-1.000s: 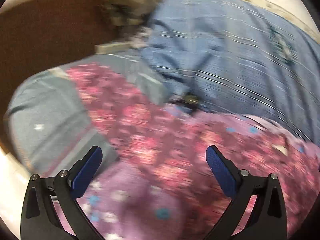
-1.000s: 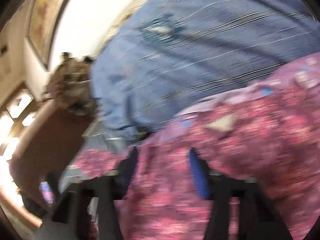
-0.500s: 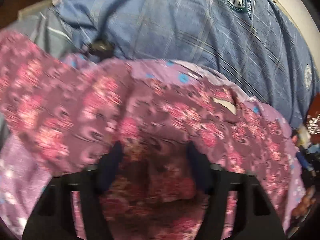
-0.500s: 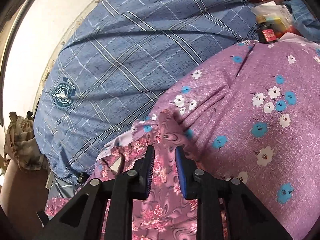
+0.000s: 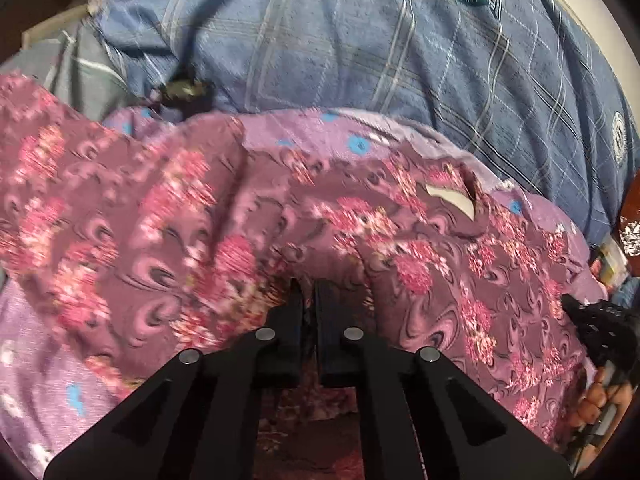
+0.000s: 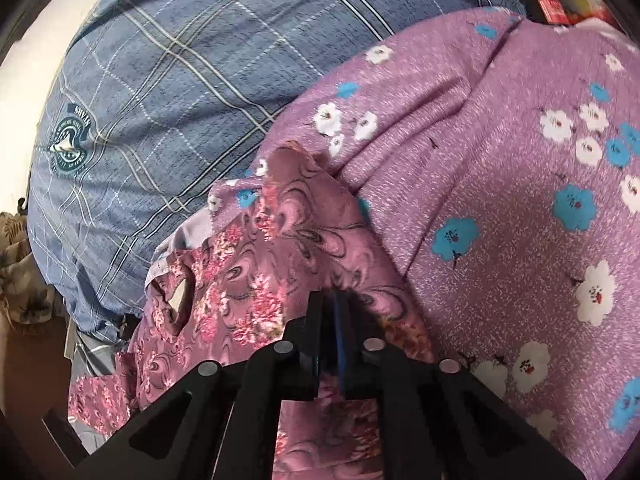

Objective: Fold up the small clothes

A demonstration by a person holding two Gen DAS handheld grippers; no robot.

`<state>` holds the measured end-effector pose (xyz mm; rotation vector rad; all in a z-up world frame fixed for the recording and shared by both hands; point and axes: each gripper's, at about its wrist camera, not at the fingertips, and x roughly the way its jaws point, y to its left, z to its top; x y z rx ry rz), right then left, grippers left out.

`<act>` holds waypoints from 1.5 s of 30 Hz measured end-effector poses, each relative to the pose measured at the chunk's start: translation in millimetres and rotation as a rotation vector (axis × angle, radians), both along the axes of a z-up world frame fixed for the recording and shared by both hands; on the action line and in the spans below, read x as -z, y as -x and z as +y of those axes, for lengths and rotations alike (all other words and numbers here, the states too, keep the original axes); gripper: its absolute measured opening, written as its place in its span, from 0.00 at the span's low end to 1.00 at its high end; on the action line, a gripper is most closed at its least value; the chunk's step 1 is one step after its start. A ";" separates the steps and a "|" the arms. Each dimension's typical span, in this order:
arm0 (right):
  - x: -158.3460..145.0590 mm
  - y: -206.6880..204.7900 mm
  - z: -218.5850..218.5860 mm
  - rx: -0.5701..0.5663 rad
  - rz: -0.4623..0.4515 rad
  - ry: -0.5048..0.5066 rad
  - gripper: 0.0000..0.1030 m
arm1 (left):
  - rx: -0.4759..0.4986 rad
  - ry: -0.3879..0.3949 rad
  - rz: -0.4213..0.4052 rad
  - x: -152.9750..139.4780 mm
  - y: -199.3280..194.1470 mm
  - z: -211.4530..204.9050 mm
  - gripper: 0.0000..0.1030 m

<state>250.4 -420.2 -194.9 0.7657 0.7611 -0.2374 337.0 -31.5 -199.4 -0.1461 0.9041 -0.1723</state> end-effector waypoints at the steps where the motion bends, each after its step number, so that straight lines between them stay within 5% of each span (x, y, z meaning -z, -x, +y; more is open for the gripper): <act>1: -7.3 1.2 5.0 -0.008 -0.044 0.008 0.10 | -0.027 -0.018 -0.026 -5.3 2.7 2.8 0.07; 3: -20.0 -0.4 21.5 -0.036 -0.125 0.021 0.11 | -0.080 -0.035 -0.061 -15.4 6.0 12.1 0.42; 5: -21.1 -12.7 41.6 -0.084 -0.123 0.028 0.11 | -0.160 -0.037 -0.108 -27.6 11.3 29.2 0.64; 8: 15.1 -53.9 78.1 -0.219 0.109 0.032 0.13 | -0.280 -0.058 -0.199 -47.1 19.8 60.8 0.64; 10: 7.9 -52.6 93.0 -0.183 0.085 0.110 0.13 | -0.367 -0.075 -0.241 -57.1 24.9 84.0 0.72; 13: -8.0 -58.1 118.4 -0.227 0.080 0.084 0.19 | -0.540 -0.070 -0.255 -64.7 31.9 129.6 0.74; 15: -27.4 -65.8 152.6 -0.286 0.051 0.134 0.32 | -0.650 -0.028 -0.253 -68.6 38.4 166.2 0.74; 18: -52.7 -79.3 219.5 -0.462 -0.015 0.195 0.47 | -0.790 -0.022 -0.255 -70.6 46.9 206.0 0.79; 24: -68.7 -113.1 391.3 -0.846 -0.057 0.202 0.47 | -1.057 0.101 -0.168 -51.5 70.0 275.8 0.80; 26: -71.9 -115.3 438.3 -0.960 -0.049 0.203 0.48 | -1.040 0.101 -0.134 -46.7 64.5 282.6 0.81; 30: -76.5 -111.2 474.5 -0.979 -0.084 0.311 0.48 | -0.730 0.043 -0.058 -38.7 28.7 264.7 0.83; 32: -66.4 -113.3 466.5 -0.949 -0.071 0.316 0.48 | -0.632 0.135 -0.041 -32.7 23.5 265.3 0.83; 35: -46.4 -116.5 446.4 -0.901 -0.043 0.254 0.42 | -0.544 0.383 0.037 -9.7 15.0 282.0 0.83; 36: -42.1 -115.3 440.1 -0.899 -0.045 0.223 0.33 | -0.537 0.462 0.058 -2.1 14.9 288.4 0.76; 38: -43.1 -112.6 441.2 -0.910 -0.071 0.202 0.29 | -0.581 0.563 0.037 -0.2 25.9 299.2 0.65; 41: -53.1 -113.9 464.6 -0.967 -0.105 0.200 0.32 | -0.633 0.546 -0.066 -15.1 40.9 311.6 0.64; 43: -58.2 -118.3 489.3 -1.025 -0.133 0.210 0.34 | -0.653 0.518 -0.120 -23.0 48.1 318.3 0.53; 45: -52.9 -125.2 512.3 -1.087 -0.116 0.191 0.58 | -0.659 0.535 -0.130 -24.1 45.5 330.3 0.41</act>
